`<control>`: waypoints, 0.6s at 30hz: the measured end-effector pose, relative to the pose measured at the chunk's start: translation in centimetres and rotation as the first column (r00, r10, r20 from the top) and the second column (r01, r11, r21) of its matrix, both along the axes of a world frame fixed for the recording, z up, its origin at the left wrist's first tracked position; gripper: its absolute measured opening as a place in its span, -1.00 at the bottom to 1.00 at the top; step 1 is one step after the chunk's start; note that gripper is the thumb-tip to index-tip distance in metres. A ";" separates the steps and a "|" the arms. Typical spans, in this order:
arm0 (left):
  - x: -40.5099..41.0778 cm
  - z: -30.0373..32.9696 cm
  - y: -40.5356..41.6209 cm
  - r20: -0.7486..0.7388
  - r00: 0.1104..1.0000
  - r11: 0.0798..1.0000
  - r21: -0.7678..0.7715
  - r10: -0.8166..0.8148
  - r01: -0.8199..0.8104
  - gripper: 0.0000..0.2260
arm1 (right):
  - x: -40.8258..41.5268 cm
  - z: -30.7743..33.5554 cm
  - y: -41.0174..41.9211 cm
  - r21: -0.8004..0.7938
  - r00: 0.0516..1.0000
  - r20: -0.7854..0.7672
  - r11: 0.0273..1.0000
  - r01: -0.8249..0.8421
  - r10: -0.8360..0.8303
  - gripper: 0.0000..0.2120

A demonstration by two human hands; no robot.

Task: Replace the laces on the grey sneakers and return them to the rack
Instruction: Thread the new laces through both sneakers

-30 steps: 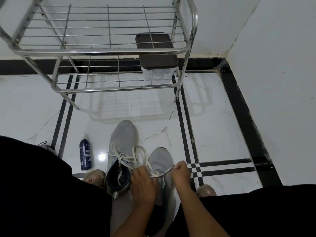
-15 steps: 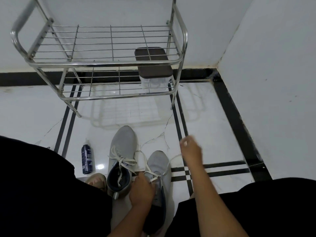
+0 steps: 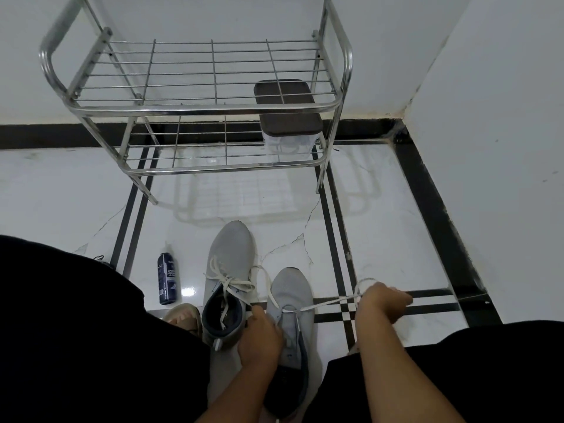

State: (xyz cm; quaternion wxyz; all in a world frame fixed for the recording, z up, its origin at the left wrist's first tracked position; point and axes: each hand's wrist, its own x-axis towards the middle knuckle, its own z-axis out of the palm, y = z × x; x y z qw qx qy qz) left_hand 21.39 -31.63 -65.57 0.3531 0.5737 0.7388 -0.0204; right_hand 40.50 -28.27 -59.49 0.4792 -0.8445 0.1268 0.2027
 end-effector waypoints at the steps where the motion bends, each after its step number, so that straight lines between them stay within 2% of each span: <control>1: 0.1 0.0 0.0 -0.014 1.000 1.000 -0.004 -0.022 0.022 -0.72 | 0.3 -0.2 -0.1 0.079 0.993 -0.071 0.992 0.097 -0.091 -0.81; 2: 0.2 0.1 0.0 -0.022 0.999 0.999 -0.001 -0.038 0.038 -0.70 | 0.1 -0.7 -0.2 0.078 0.991 -0.099 0.992 0.095 -0.087 -0.86; 4: 0.4 0.2 0.1 -0.013 0.998 0.998 0.011 -0.060 0.060 -0.66 | -1.3 -3.3 -0.9 -0.121 0.976 -0.099 0.971 -0.206 0.195 -0.77; 5: 0.5 0.2 0.2 -0.001 0.998 0.998 0.013 -0.058 0.058 -0.63 | -2.4 -5.0 -1.3 -0.211 0.918 -0.169 0.897 -0.390 0.359 -0.65; 6: 0.5 0.2 0.3 0.018 0.999 0.999 0.014 -0.048 0.048 -0.62 | -3.5 -6.6 -1.8 -0.247 0.821 -0.288 0.790 -0.560 0.492 -0.56; 8: 0.4 -0.3 0.6 0.068 0.998 1.000 0.010 0.004 -0.005 -0.63 | -5.0 -9.4 -2.8 -0.216 0.625 -0.444 0.601 -0.770 0.642 -0.51; 9: 0.2 -0.6 0.9 0.095 0.994 0.999 0.009 0.045 -0.046 -0.66 | -5.4 -10.0 -3.0 -0.185 0.591 -0.461 0.579 -0.794 0.662 -0.54; 13: 0.1 -1.8 2.4 0.221 0.944 0.970 -0.030 0.243 -0.243 -0.84 | -5.3 -9.8 -2.2 -0.132 0.630 -0.452 0.651 -0.748 0.632 -0.76; 16: 0.5 -2.1 4.0 0.291 0.900 0.945 -0.122 0.326 -0.303 -0.87 | -5.5 -9.8 -1.6 -0.073 0.640 -0.446 0.687 -0.723 0.625 -0.68; 18: 0.6 -2.4 4.6 0.287 0.894 0.938 -0.151 0.343 -0.312 -0.77 | -5.7 -10.2 -1.6 -0.083 0.648 -0.432 0.688 -0.721 0.627 -0.65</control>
